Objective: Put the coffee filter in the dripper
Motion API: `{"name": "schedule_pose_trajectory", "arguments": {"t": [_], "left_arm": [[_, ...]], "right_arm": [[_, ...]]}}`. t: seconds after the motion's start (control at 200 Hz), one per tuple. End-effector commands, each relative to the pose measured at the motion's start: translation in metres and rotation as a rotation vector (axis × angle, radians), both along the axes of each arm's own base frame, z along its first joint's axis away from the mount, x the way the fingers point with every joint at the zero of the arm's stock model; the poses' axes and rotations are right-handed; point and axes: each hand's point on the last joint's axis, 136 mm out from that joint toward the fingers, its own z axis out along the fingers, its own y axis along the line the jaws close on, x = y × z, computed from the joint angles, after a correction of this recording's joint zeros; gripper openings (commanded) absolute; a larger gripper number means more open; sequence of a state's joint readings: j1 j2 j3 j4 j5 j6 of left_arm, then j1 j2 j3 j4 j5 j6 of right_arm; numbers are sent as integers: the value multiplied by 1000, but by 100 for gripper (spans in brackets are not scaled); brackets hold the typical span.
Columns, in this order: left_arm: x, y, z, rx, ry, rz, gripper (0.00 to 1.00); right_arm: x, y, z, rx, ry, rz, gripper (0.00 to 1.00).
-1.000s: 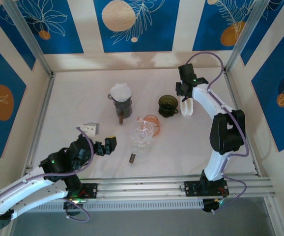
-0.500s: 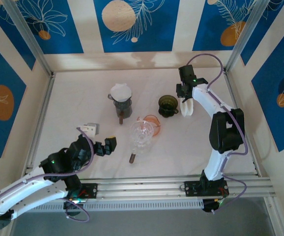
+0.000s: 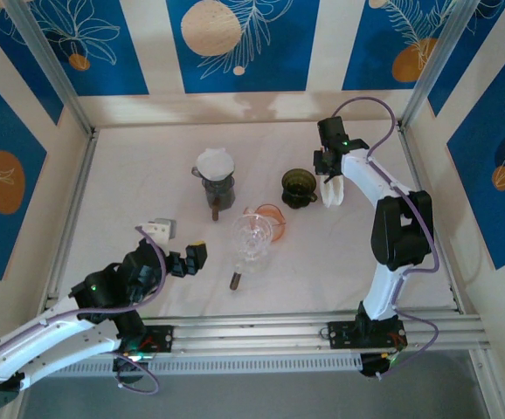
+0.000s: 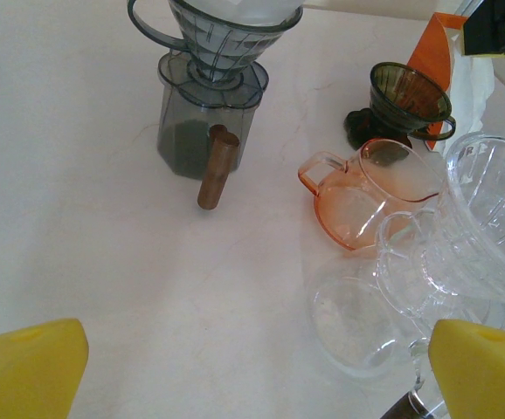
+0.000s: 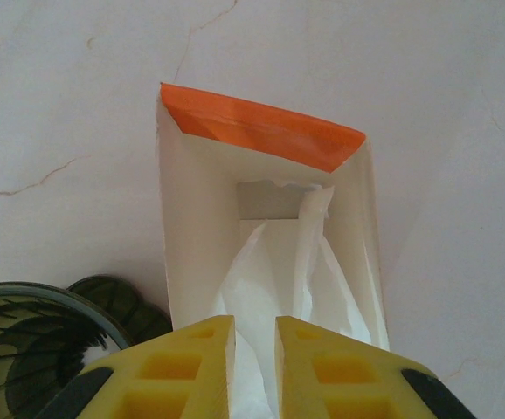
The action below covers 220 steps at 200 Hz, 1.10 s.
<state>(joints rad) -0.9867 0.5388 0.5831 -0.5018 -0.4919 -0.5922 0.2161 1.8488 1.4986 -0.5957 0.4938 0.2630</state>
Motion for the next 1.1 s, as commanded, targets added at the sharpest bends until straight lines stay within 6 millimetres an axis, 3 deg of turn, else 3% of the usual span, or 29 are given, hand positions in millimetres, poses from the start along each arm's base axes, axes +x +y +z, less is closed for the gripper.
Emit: {"name": "schedule_pose_trajectory", "arguments": {"t": [0.0,0.175,0.415,0.495,0.775,1.095], "left_arm": [[1,0,0,6,-15,-1,100],[1,0,1,8,-15,-1,100],[1,0,0,7,-15,-1,100],[1,0,0,7,-15,0,100],[0,1,2,2,-17,-1,100],[0,0,7,-12,-23,-7,100]], "right_arm": [[-5,0,-11,5,45,4,21],[-6,1,-13,10,51,5,20],[-2,1,-4,12,27,7,0],[-1,3,2,13,8,11,0],[-12,10,51,41,-116,26,0],[-43,20,107,85,-240,52,0]]}}
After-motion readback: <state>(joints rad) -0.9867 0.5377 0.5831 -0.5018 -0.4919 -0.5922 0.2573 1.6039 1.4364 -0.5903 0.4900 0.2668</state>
